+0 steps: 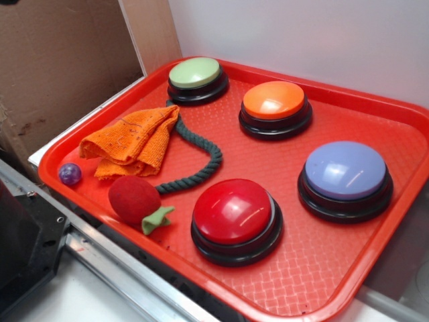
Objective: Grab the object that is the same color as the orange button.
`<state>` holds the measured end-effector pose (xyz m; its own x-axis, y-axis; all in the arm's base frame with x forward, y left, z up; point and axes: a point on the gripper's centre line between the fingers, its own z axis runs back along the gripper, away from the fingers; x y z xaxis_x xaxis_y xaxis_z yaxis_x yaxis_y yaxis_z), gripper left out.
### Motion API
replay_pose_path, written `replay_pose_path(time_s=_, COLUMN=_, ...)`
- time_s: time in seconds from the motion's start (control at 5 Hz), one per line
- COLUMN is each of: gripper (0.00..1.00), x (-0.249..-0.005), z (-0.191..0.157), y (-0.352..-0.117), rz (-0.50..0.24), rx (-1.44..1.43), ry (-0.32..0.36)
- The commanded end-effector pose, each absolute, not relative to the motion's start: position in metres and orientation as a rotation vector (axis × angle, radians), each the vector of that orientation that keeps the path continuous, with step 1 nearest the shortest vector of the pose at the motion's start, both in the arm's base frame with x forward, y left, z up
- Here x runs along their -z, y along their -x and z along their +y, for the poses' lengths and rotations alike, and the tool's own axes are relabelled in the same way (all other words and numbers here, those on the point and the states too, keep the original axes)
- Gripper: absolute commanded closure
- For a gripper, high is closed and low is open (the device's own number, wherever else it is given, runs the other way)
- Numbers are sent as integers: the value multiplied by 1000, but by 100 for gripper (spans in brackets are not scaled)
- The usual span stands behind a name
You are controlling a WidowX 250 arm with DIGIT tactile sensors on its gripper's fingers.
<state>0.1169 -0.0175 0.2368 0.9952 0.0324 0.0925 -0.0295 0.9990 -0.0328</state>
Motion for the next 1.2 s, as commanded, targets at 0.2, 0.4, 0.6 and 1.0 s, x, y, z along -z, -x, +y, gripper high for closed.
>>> replay_pose_path(time_s=0.2, gripper=0, x=-228, z=-9, y=-123, rz=-96, rx=-104, ry=60)
replay_pose_path(time_s=0.4, gripper=0, x=-216, z=-1, y=-130, rz=-103, rx=-194, ry=58)
replay_pose_path(time_s=0.6, gripper=0, x=-204, z=7, y=-136, rz=-107, rx=-257, ry=65)
replay_pose_path(time_s=1.0, gripper=0, x=-159, z=28, y=-151, rz=-120, rx=-460, ry=60)
